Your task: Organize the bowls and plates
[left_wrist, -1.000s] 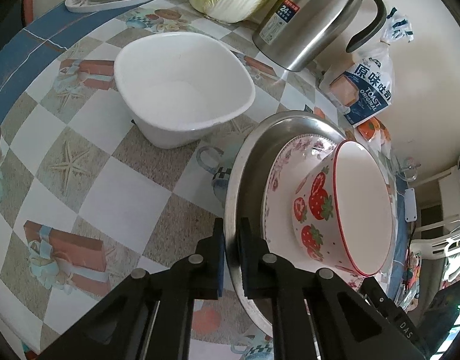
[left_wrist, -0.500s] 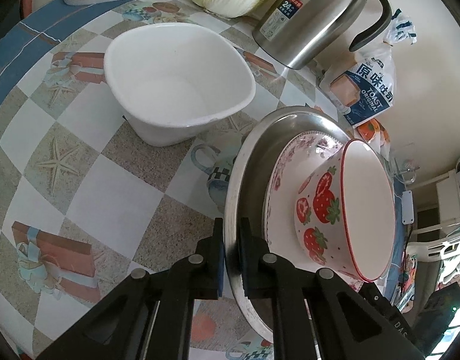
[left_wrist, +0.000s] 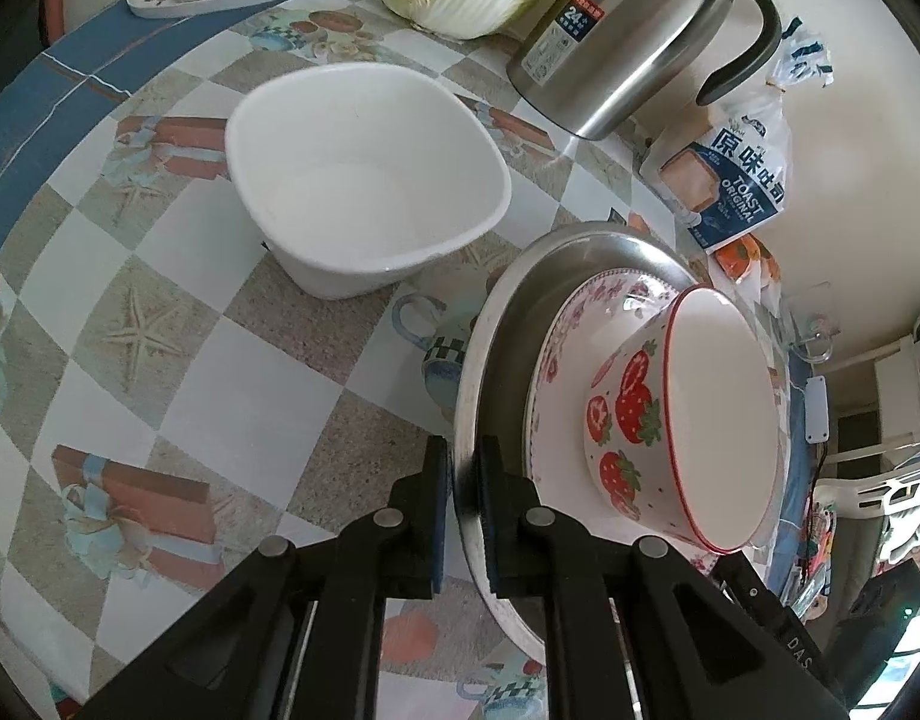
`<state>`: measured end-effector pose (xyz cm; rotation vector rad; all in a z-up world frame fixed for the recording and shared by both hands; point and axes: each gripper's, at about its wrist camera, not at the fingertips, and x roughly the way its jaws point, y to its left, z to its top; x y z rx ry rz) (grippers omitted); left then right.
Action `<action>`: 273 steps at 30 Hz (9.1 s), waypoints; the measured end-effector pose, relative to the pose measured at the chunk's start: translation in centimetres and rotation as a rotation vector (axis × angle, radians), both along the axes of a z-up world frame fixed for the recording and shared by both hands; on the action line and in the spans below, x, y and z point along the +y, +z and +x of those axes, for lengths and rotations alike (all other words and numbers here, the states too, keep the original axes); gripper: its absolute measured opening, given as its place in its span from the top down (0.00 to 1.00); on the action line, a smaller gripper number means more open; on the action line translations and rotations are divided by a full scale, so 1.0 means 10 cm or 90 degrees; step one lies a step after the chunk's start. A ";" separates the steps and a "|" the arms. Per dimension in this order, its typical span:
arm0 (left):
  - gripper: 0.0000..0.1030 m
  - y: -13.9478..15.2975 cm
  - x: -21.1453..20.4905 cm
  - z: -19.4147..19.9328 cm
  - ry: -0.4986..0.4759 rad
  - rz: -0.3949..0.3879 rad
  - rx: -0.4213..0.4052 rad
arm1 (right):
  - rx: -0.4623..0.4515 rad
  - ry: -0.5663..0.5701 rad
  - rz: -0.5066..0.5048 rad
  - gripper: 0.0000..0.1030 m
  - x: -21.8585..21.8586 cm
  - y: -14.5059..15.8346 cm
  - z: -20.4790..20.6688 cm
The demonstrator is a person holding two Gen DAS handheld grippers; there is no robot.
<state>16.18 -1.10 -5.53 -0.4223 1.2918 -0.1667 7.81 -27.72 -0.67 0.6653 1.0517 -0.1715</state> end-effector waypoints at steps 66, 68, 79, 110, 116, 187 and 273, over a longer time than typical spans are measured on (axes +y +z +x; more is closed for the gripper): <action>0.80 -0.10 1.17 0.78 0.103 -0.071 -0.071 | 0.060 0.299 -0.168 0.90 2.13 0.22 1.97; 0.80 0.02 1.16 0.75 0.097 -0.069 -0.085 | 0.045 0.300 -0.171 0.90 2.15 0.31 1.93; 0.79 0.87 0.72 0.36 0.012 0.012 -0.193 | -0.044 0.255 -0.168 0.90 1.90 0.98 1.47; 0.80 1.11 -0.66 -0.05 -0.177 0.110 -0.244 | -0.148 0.063 -0.062 0.89 0.63 1.05 0.37; 0.80 1.00 -0.71 -0.05 -0.180 0.107 -0.220 | -0.131 0.056 -0.036 0.89 0.49 0.92 0.33; 0.76 1.03 -0.55 -0.01 -0.130 0.102 -0.186 | -0.105 0.039 -0.018 0.86 0.47 0.89 0.40; 0.10 0.58 -2.47 -0.50 -0.265 0.074 -0.198 | 0.002 -0.156 -0.040 0.27 -1.16 0.01 -0.42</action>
